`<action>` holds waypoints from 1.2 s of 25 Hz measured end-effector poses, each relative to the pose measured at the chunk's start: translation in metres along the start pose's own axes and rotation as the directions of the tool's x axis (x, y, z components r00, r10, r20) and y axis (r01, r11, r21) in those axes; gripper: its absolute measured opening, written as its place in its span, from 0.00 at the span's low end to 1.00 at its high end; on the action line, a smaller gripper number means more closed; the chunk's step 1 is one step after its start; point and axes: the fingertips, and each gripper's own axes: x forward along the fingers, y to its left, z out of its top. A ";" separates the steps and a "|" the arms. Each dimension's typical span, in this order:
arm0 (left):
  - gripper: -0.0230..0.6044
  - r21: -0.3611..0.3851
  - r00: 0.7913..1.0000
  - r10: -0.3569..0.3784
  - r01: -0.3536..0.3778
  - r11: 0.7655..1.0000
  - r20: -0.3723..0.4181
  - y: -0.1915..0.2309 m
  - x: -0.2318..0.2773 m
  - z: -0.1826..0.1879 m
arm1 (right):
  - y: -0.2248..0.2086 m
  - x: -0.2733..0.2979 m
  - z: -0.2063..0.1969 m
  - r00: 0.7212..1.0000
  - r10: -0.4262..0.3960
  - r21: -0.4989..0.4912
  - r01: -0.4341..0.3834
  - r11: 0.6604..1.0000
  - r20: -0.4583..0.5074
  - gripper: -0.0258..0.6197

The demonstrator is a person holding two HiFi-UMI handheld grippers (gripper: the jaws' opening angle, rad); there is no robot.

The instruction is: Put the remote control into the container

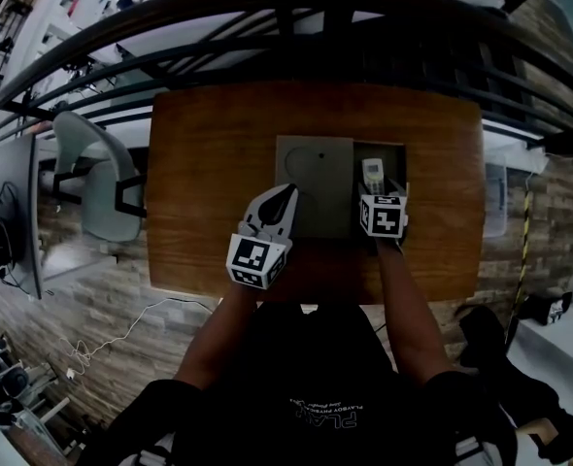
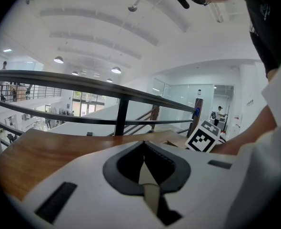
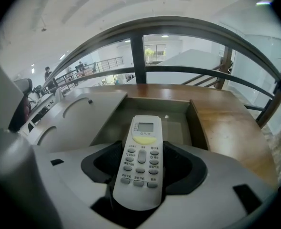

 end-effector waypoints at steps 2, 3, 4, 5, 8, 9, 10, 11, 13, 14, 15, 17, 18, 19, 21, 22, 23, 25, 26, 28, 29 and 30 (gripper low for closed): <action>0.05 -0.002 1.000 -0.001 0.001 1.000 -0.003 0.000 -0.003 -0.002 | 0.001 -0.001 0.002 1.000 -0.001 -0.014 0.001 1.000 0.009 0.46; 0.05 -0.003 1.000 0.001 -0.001 1.000 -0.002 -0.001 -0.004 -0.001 | 0.001 -0.004 0.005 1.000 -0.007 -0.020 0.008 1.000 0.020 0.46; 0.05 -0.001 1.000 0.003 -0.003 1.000 0.000 -0.001 -0.005 0.001 | 0.001 -0.008 0.008 0.999 -0.012 -0.025 0.013 1.000 0.034 0.46; 0.05 0.001 1.000 0.004 -0.004 1.000 0.003 -0.002 -0.006 0.003 | 0.001 -0.012 0.011 0.999 -0.013 -0.028 0.015 0.999 0.048 0.46; 0.05 0.002 1.000 -0.002 0.002 1.000 0.011 -0.004 -0.011 0.005 | 0.005 -0.030 0.024 0.995 -0.013 -0.030 0.017 0.999 0.103 0.46; 0.05 0.001 1.000 -0.004 0.004 1.000 0.015 -0.005 -0.014 0.007 | 0.007 -0.039 0.028 0.992 -0.012 -0.034 0.016 0.999 0.128 0.46; 0.05 0.003 1.000 -0.006 0.006 1.000 0.022 -0.006 -0.016 0.010 | 0.010 -0.049 0.034 0.988 -0.008 -0.041 0.015 0.999 0.157 0.46; 0.05 0.004 1.000 -0.008 0.008 1.000 0.030 -0.008 -0.020 0.013 | 0.013 -0.060 0.040 0.982 -0.003 -0.049 0.012 0.999 0.189 0.46; 0.05 0.005 0.999 -0.008 0.008 1.000 0.042 -0.012 -0.026 0.021 | 0.020 -0.086 0.054 0.965 0.007 -0.070 0.011 0.997 0.263 0.46; 0.05 0.006 0.999 -0.008 0.008 1.000 0.050 -0.014 -0.029 0.025 | 0.023 -0.099 0.062 0.953 0.010 -0.081 0.015 0.997 0.303 0.46; 0.05 0.008 0.998 -0.009 0.009 1.000 0.060 -0.016 -0.032 0.029 | 0.027 -0.111 0.068 0.940 0.014 -0.092 0.019 0.996 0.340 0.46; 0.05 0.016 0.996 -0.016 0.015 1.000 0.083 -0.020 -0.039 0.038 | 0.035 -0.134 0.078 0.915 0.023 -0.112 0.024 0.993 0.402 0.46; 0.05 0.022 0.995 -0.022 0.020 1.000 0.097 -0.022 -0.042 0.043 | 0.040 -0.145 0.083 0.903 0.028 -0.120 0.026 0.992 0.428 0.46; 0.05 0.027 0.993 -0.027 0.024 0.999 0.111 -0.024 -0.046 0.048 | 0.044 -0.155 0.087 0.891 0.034 -0.126 0.026 0.992 0.452 0.46; 0.05 0.039 0.990 -0.034 0.029 0.999 0.135 -0.029 -0.053 0.060 | 0.051 -0.175 0.097 0.867 0.045 -0.139 0.028 0.990 0.497 0.45; 0.05 0.048 0.989 -0.037 0.031 0.998 0.145 -0.031 -0.056 0.065 | 0.055 -0.185 0.101 0.854 0.050 -0.145 0.030 0.989 0.517 0.45; 0.05 0.060 0.987 -0.041 0.032 0.998 0.155 -0.034 -0.059 0.071 | 0.057 -0.193 0.105 0.843 0.053 -0.152 0.034 0.988 0.536 0.43; 0.05 0.082 0.984 -0.047 0.033 0.996 0.169 -0.038 -0.062 0.079 | 0.059 -0.209 0.112 0.822 0.047 -0.167 0.059 0.984 0.568 0.39; 0.05 0.085 0.983 -0.048 0.034 0.996 0.175 -0.041 -0.063 0.082 | 0.060 -0.216 0.113 0.814 0.040 -0.173 0.075 0.982 0.580 0.36; 0.05 0.082 0.981 -0.050 0.035 0.996 0.189 -0.047 -0.068 0.089 | 0.061 -0.227 0.114 0.801 0.032 -0.177 0.093 0.980 0.598 0.33; 0.05 0.083 0.979 -0.053 0.037 0.996 0.197 -0.051 -0.070 0.092 | 0.062 -0.233 0.114 0.794 0.028 -0.177 0.101 0.979 0.607 0.31; 0.05 0.086 0.977 -0.057 0.040 0.995 0.205 -0.055 -0.072 0.096 | 0.062 -0.238 0.114 0.786 0.023 -0.175 0.108 0.979 0.617 0.27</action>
